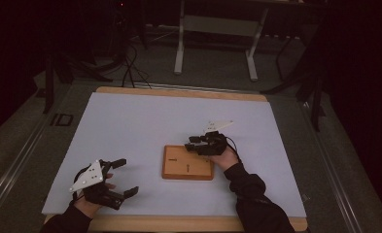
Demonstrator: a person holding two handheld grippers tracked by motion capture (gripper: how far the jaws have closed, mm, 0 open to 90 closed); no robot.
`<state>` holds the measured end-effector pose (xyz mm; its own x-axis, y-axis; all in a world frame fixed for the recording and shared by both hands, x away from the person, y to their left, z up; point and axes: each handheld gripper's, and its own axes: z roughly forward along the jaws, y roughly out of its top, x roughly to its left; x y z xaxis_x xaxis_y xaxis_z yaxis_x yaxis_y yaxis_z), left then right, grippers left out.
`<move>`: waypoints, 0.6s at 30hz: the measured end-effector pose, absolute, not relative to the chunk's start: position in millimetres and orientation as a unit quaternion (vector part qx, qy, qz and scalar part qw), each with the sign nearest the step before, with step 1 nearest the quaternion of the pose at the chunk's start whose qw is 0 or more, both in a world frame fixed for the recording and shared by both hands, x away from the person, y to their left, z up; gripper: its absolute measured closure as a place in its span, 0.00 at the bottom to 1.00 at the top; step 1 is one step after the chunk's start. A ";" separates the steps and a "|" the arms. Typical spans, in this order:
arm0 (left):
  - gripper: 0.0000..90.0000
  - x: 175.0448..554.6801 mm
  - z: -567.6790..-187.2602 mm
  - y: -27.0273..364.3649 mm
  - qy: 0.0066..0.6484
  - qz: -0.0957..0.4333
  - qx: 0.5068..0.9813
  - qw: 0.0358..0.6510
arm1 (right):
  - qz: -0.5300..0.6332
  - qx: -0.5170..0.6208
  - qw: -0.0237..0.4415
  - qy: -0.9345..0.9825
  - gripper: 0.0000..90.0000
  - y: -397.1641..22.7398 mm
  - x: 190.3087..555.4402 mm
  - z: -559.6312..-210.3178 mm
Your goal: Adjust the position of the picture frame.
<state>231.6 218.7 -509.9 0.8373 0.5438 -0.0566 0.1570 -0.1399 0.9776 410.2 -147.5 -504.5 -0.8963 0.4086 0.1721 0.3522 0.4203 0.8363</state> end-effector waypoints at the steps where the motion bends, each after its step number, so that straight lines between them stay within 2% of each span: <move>1: 0.00 231.8 -509.7 217.8 0.237 0.161 0.742 0.606 | 0.491 0.226 0.029 0.841 0.57 -149.2 409.7 -502.5; 9: 0.00 231.5 -505.7 212.4 0.236 0.142 0.746 0.606 | 0.502 0.228 0.044 0.833 0.47 -163.4 398.7 -486.3; 15: 0.00 230.7 -500.0 205.4 0.234 0.132 0.751 0.603 | 0.511 0.240 0.044 0.825 0.32 -176.3 387.8 -481.5; 18: 0.00 234.9 -500.0 202.3 0.239 0.118 0.757 0.597 | 0.505 0.244 0.064 0.825 0.25 -182.1 380.6 -481.5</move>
